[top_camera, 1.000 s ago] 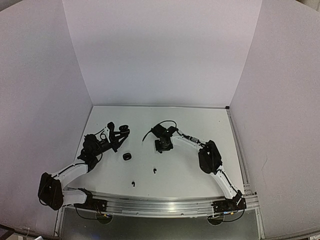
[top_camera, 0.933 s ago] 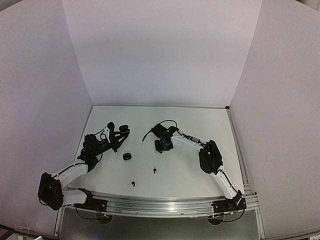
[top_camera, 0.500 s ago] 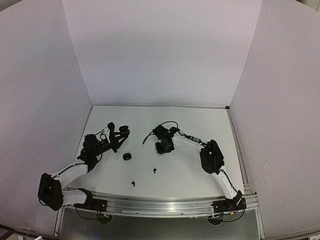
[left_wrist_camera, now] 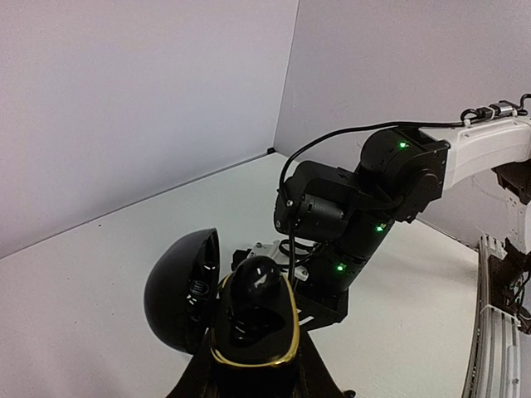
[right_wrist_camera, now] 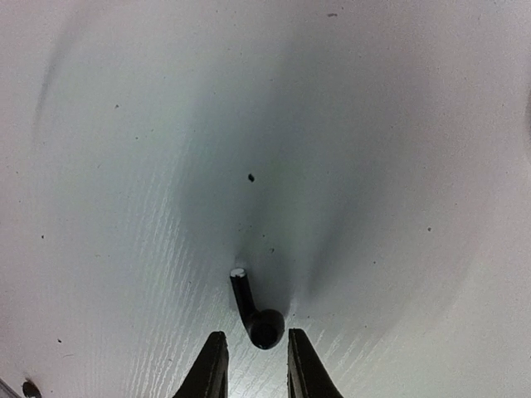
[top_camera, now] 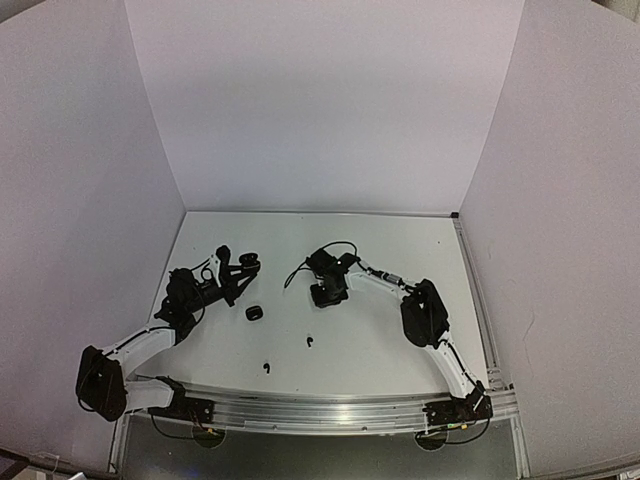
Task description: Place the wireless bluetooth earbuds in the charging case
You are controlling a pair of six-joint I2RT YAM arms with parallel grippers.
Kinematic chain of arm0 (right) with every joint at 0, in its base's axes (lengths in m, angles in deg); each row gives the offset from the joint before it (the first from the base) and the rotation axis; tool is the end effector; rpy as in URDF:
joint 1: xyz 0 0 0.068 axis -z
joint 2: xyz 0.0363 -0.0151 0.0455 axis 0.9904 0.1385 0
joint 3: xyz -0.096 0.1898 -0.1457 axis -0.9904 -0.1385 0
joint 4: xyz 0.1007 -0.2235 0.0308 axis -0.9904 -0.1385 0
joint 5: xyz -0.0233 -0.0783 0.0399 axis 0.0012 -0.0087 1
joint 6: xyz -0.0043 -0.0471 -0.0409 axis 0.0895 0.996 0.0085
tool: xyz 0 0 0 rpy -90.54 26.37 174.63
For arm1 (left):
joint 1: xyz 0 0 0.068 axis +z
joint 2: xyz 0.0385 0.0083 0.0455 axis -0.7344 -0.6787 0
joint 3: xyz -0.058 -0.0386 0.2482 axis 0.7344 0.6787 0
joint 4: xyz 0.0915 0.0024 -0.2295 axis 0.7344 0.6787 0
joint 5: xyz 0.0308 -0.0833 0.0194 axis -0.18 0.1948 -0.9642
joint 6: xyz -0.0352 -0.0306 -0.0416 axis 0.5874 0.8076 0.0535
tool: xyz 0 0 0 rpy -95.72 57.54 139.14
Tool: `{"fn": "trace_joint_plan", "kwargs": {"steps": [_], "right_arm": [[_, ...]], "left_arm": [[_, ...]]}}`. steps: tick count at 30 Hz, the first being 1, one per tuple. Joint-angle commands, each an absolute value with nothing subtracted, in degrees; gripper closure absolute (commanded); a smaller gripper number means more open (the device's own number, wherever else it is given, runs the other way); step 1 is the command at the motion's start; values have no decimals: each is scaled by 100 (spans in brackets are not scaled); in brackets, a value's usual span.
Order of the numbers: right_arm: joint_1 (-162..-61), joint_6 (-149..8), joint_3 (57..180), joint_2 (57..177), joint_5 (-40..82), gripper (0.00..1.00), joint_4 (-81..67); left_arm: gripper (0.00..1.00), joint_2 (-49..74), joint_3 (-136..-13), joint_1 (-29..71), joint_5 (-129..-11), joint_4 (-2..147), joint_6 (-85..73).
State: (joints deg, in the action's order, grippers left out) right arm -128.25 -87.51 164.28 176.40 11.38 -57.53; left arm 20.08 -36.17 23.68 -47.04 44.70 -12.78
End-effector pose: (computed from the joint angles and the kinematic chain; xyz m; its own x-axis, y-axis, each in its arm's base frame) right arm 0.3398 0.3524 0.1379 -0.8852 -0.3360 -0.3218 -0.3881 0.9147 0.1124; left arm 0.2314 -0.1279 0.2578 -0.1247 -0.0182 -0.9920 0.8099 0.5758 -0.1124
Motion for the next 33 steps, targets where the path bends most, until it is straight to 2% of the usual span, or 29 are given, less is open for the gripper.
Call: {"fn": "trace_joint_plan", "kwargs": {"steps": [1,9,16,23,33], "right_arm": [[-12776,-8717,16655,17768,1259,82,-5749],[-12679,-9005,16627,17832,1484,95,-5741],[-12455,-9651,16425,17742,1843,100,-5663],[-12030,-10877,15770,17399,2808,100,-5210],[-11697,-12415,14036,16689,3980,100,-3944]], "left_arm": [[100,2115,-3911,2358,-4650,4400,-1364],[100,2115,-3916,2361,-4633,4428,-1368],[100,2127,-3902,2359,-4646,4448,-1377],[100,2155,-3882,2359,-4651,4461,-1373],[100,2201,-3832,2359,-4687,4447,-1382]]}}
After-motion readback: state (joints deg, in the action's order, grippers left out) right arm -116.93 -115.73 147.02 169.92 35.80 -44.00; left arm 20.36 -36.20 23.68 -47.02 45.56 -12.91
